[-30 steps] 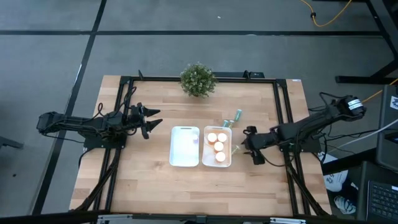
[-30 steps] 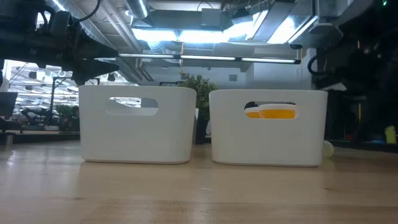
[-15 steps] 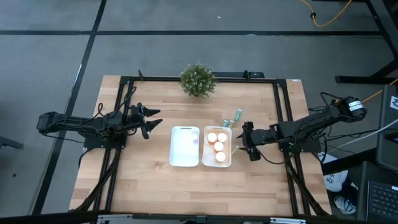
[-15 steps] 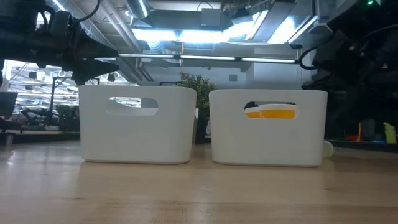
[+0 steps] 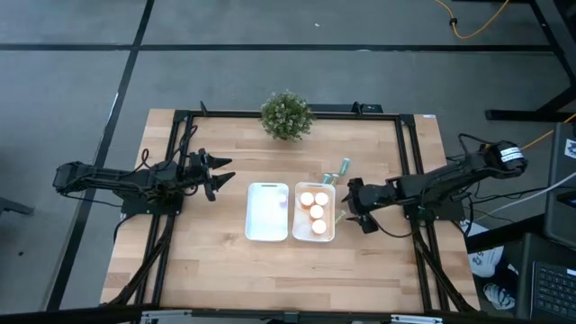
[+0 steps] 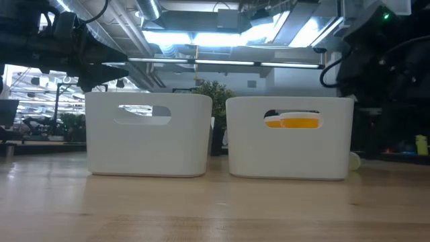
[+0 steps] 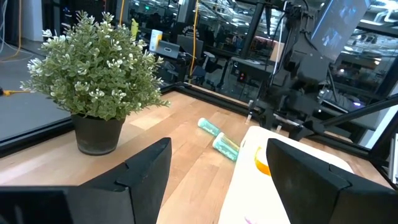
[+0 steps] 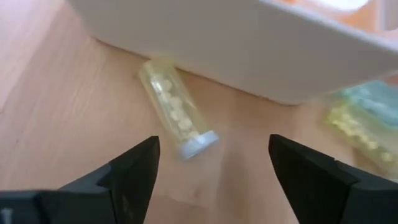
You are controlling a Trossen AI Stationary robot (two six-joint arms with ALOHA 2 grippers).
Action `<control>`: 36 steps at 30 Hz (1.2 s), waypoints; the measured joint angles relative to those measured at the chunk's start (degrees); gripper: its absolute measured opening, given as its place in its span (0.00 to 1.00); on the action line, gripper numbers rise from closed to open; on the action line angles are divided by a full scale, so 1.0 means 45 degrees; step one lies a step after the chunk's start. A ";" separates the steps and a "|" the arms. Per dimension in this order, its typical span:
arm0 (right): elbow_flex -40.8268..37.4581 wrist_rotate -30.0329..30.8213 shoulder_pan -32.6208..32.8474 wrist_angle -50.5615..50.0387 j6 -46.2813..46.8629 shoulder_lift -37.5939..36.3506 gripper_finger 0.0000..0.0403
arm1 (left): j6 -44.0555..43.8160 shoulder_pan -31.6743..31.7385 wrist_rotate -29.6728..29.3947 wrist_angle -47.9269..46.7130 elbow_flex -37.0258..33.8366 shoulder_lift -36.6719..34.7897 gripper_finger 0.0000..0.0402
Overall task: Pick and place medicine bottles into bin by pill shape (circle, oval)
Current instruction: Put the yellow tablet bottle into the left white bin
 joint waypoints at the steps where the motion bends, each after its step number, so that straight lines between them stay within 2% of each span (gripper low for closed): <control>1: 0.0000 -0.0164 -0.0008 0.0142 0.0005 0.0187 0.75 | 0.0002 0.0000 -0.0003 0.0000 0.0000 0.0004 0.64; 7: 0.0005 -0.0627 -0.0003 0.1277 -0.0247 0.1092 0.75 | 0.0002 0.0000 -0.0003 -0.0002 -0.0005 0.0000 0.64; 16: 0.0024 -0.0932 -0.0003 0.1462 0.0375 0.1923 0.72 | -0.0002 0.0000 0.0002 0.0002 0.0000 0.0005 0.64; 30: 0.0019 -0.0839 0.0002 0.1449 0.1191 0.1865 0.35 | 0.0001 0.0000 -0.0003 -0.0002 0.0000 0.0005 0.64; 36: 0.0019 -0.0922 0.0078 0.1256 0.2118 0.1752 0.28 | 0.0002 0.0000 -0.0002 0.0002 -0.0005 0.0005 0.64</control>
